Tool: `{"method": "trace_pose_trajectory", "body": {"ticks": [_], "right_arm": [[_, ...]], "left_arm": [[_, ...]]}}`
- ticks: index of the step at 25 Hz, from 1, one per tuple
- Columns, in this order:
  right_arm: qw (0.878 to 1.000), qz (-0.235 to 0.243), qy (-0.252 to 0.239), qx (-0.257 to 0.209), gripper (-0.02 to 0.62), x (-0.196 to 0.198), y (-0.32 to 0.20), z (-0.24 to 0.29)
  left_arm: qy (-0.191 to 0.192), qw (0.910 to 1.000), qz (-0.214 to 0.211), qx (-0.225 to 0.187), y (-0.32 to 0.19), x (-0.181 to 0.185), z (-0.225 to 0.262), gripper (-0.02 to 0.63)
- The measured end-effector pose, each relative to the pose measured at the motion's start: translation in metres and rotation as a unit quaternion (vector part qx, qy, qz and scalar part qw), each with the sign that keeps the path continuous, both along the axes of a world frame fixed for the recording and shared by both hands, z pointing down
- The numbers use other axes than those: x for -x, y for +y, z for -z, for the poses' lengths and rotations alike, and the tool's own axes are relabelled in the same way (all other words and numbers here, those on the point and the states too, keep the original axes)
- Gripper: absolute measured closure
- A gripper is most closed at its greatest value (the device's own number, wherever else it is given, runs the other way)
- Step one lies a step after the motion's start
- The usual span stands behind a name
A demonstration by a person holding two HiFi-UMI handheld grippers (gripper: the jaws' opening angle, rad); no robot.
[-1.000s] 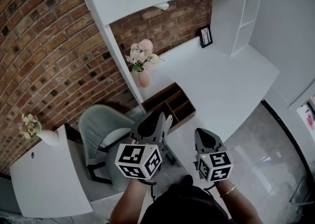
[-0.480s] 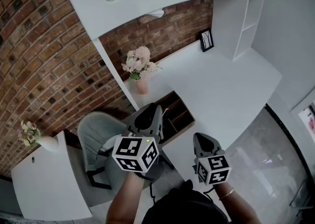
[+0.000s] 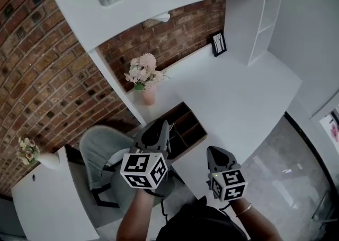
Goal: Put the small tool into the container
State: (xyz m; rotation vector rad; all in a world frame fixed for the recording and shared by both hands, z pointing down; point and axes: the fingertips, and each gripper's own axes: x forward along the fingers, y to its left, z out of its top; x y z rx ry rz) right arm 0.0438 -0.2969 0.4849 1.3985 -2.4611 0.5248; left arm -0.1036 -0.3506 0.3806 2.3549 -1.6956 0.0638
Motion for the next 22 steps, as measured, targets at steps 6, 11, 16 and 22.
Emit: {"method": "trace_pose_trajectory", "body": {"ticks": [6, 11, 16, 22], "right_arm": [[1.0, 0.003, 0.002, 0.003, 0.592, 0.001, 0.0, -0.002], [1.0, 0.004, 0.004, 0.006, 0.591, 0.0, 0.001, -0.006], [1.0, 0.0, 0.003, 0.009, 0.591, -0.003, 0.003, -0.008], [1.0, 0.0, 0.002, 0.009, 0.591, -0.002, 0.005, -0.009]], "left_arm": [[0.008, 0.9999, 0.004, 0.008, 0.003, 0.002, -0.012, 0.548], [0.012, 0.9998, 0.01, 0.015, 0.008, 0.003, -0.021, 0.549], [0.006, 0.9996, 0.013, 0.026, 0.015, 0.003, -0.031, 0.548], [-0.005, 0.9992, 0.018, 0.034, 0.02, 0.004, -0.043, 0.548]]}}
